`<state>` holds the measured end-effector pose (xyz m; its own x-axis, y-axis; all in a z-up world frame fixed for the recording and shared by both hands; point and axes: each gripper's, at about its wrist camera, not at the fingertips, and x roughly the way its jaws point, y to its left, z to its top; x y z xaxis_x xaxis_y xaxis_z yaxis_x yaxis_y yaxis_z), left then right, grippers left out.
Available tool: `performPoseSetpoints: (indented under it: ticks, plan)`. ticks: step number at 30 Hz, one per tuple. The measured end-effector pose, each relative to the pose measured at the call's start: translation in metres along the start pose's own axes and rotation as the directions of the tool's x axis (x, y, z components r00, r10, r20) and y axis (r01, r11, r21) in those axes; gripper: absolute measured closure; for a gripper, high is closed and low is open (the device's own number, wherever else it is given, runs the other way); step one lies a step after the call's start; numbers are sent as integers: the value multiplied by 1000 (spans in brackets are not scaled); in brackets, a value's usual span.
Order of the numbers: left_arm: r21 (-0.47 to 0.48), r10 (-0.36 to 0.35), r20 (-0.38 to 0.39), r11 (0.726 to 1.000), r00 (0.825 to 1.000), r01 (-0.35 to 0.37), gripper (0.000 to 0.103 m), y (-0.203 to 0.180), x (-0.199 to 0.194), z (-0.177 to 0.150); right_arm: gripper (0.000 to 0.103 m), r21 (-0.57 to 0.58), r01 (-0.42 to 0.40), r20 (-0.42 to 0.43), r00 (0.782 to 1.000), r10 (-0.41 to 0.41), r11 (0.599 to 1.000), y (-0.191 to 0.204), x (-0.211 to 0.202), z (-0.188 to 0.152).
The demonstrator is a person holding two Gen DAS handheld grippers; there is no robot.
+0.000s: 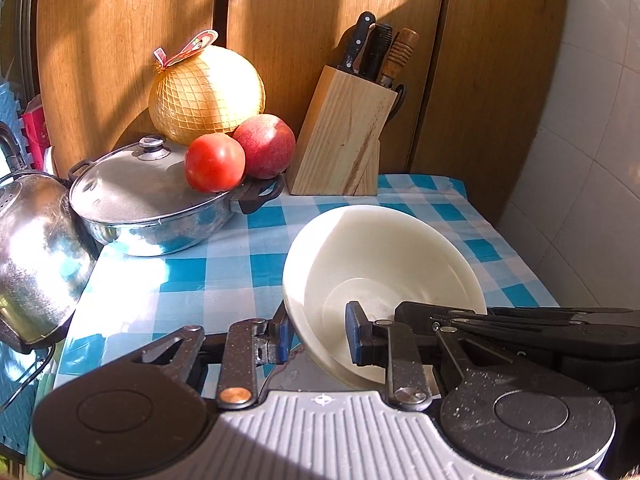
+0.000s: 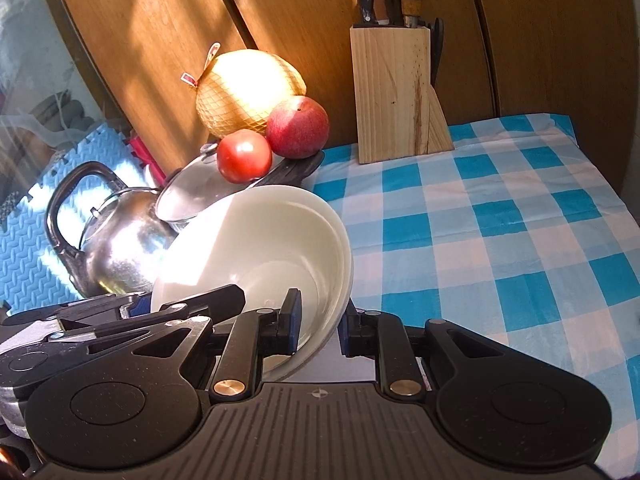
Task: Organize plates and bowls
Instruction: 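Lift and carry the bowl stack toward the pink-flowered plate stack, then lower the bowl stack onto the pink-flowered plate with both grippers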
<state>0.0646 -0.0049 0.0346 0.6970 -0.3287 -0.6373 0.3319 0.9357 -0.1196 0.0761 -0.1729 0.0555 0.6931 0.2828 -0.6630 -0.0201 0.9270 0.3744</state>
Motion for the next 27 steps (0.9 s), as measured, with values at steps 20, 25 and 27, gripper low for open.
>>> performPoseSetpoints:
  ticks: [20, 25, 27]
  plan:
    - [41, -32, -41, 999, 999, 34, 83, -20, -18, -40, 76, 30, 19, -26, 1000, -18, 999, -10, -26, -46]
    - [36, -36, -64, 999, 997, 38, 83, -24, -18, -49, 75, 24, 33, -39, 999, -32, 999, -13, -30, -55]
    - [20, -34, -77, 999, 996, 36, 83, -25, -17, -54, 75, 15, 39, -47, 998, -38, 999, -13, -30, -58]
